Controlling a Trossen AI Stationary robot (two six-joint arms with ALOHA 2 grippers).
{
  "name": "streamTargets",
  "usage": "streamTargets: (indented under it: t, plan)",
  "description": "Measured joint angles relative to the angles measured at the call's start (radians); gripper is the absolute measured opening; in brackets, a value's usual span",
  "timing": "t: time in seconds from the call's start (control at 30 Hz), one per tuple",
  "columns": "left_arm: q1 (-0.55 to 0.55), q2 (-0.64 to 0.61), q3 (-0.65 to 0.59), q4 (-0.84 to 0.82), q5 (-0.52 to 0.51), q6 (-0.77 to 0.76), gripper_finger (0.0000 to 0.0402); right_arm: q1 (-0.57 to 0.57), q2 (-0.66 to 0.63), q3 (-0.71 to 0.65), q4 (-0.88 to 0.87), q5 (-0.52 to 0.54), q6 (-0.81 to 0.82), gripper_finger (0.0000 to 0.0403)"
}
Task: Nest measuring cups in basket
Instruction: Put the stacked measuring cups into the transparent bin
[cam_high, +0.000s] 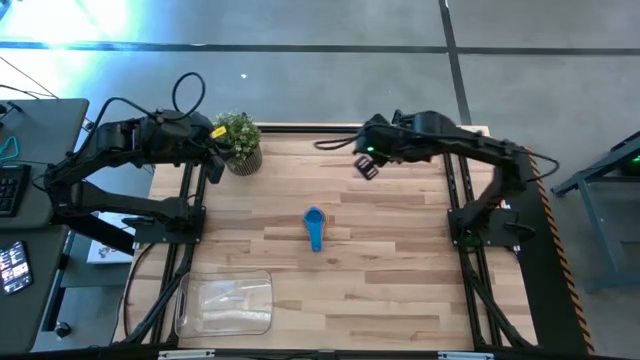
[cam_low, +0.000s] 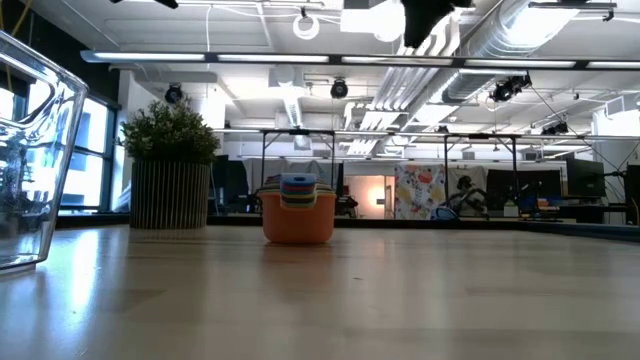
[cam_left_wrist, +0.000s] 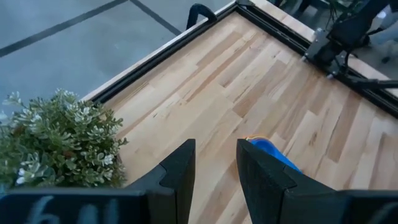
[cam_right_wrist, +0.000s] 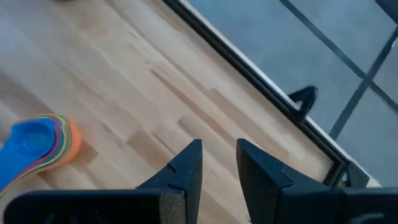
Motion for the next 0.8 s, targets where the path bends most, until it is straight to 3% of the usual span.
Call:
streamTargets:
  t: [0.37, 0.57, 0.8]
  plan:
    - [0.000, 0.000, 0.000, 0.000, 0.000, -0.036, 0.0106, -0.013, -0.427, -0.557, 0.280, -0.119, 0.254, 0.0090]
    - [0.000, 0.000, 0.000, 0.000, 0.000, -0.042, 0.0106, 0.032, -0.559, -0.721, 0.326, -0.146, 0.421, 0.0090]
    - [0.000, 0.000, 0.000, 0.000, 0.000, -0.039, 0.0106, 0.098, -0.599, -0.846, 0.336, -0.209, 0.598, 0.0090]
